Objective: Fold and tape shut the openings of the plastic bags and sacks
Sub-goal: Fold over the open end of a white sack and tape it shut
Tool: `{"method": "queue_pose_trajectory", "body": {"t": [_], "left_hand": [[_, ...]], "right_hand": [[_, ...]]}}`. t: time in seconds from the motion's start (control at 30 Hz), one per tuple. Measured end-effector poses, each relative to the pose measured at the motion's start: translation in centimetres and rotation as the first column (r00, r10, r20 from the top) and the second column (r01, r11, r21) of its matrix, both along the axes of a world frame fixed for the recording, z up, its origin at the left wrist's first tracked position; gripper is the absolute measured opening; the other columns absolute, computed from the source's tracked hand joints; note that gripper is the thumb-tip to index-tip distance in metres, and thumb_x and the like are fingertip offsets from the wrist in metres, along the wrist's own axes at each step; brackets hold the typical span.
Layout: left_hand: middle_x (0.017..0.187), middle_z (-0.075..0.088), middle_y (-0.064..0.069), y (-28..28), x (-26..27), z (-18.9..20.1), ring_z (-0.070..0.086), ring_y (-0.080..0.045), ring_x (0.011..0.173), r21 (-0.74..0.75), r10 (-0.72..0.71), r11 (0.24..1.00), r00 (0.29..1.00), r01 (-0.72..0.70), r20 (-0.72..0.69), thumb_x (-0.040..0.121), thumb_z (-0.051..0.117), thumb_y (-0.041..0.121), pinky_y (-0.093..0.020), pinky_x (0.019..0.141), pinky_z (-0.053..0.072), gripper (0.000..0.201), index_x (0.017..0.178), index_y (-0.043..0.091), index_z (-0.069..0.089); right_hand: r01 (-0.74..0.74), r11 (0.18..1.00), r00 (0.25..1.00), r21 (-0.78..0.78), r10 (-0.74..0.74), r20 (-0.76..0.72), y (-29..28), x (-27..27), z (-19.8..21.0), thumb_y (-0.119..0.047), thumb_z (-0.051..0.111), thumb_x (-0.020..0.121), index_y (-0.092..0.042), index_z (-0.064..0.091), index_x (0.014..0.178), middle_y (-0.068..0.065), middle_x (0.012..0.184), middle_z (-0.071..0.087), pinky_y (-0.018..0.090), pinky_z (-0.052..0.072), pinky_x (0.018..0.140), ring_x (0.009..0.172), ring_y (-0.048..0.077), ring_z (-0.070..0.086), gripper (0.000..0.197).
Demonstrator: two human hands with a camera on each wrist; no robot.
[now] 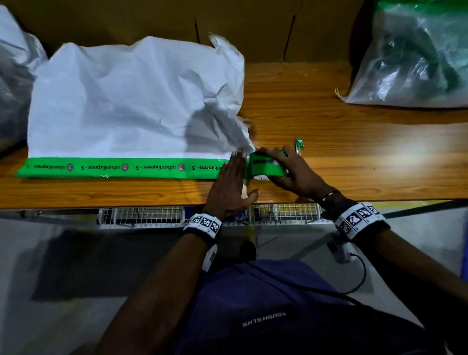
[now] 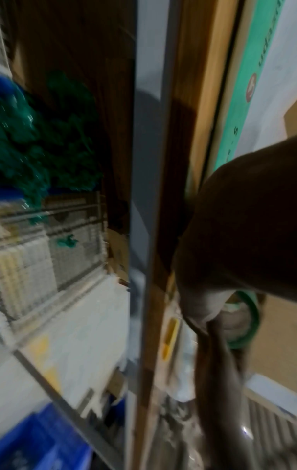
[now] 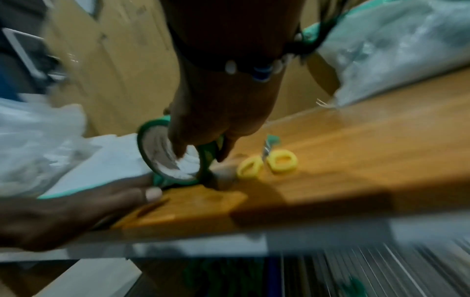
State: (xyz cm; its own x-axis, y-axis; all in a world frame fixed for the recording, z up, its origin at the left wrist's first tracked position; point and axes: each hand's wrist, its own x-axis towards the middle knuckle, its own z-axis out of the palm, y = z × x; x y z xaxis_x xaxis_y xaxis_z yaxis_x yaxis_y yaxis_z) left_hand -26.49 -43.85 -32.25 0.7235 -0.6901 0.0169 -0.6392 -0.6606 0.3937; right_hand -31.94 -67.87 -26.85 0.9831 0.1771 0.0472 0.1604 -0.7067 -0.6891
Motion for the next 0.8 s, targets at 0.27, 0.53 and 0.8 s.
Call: {"method": "queue_pose_trajectory", "body": {"t": [0.27, 0.53, 0.8], "left_hand": [[0.175, -0.006, -0.012, -0.3, 0.2, -0.1, -0.006, -0.022, 0.162, 0.061, 0.016, 0.998, 1.0, -0.017, 0.016, 0.096, 0.045, 0.069, -0.039, 0.131, 0.002, 0.105, 0.166, 0.006, -0.002], [0.174, 0.004, -0.015, 2.8, 2.0, -0.6, 0.003, -0.026, 0.162, 0.111, 0.014, 0.994, 0.998, -0.021, 0.062, 0.097, 0.043, 0.071, -0.045, 0.131, 0.01, 0.104, 0.166, 0.004, 0.005], [0.175, 0.002, -0.011, 4.1, 2.5, -0.1, -0.001, -0.023, 0.162, 0.146, 0.046, 0.988, 0.997, -0.054, 0.061, 0.094, 0.043, 0.072, -0.04, 0.131, 0.004, 0.105, 0.166, 0.007, 0.002]], "right_hand": [[-0.082, 0.898, 0.997, -0.433, 0.076, -0.032, -5.7, -0.1, 3.8, -0.041, 0.068, 0.097, -0.037, 0.049, 0.154, 0.015, 0.116, 0.05, 0.045, 0.052, 0.075, 0.108, 0.034, 0.047, 0.06], [-0.08, 0.938, 0.996, -0.337, 0.068, -0.049, -2.6, 1.3, 2.7, -0.036, 0.069, 0.098, -0.036, 0.051, 0.151, 0.01, 0.11, 0.046, 0.045, 0.052, 0.073, 0.098, 0.029, 0.049, 0.056], [-0.071, 0.819, 0.997, -0.569, 0.036, -0.072, -0.6, 3.2, 3.4, -0.028, 0.072, 0.09, -0.04, 0.044, 0.155, 0.015, 0.123, 0.049, 0.044, 0.044, 0.079, 0.111, 0.037, 0.052, 0.072]]}}
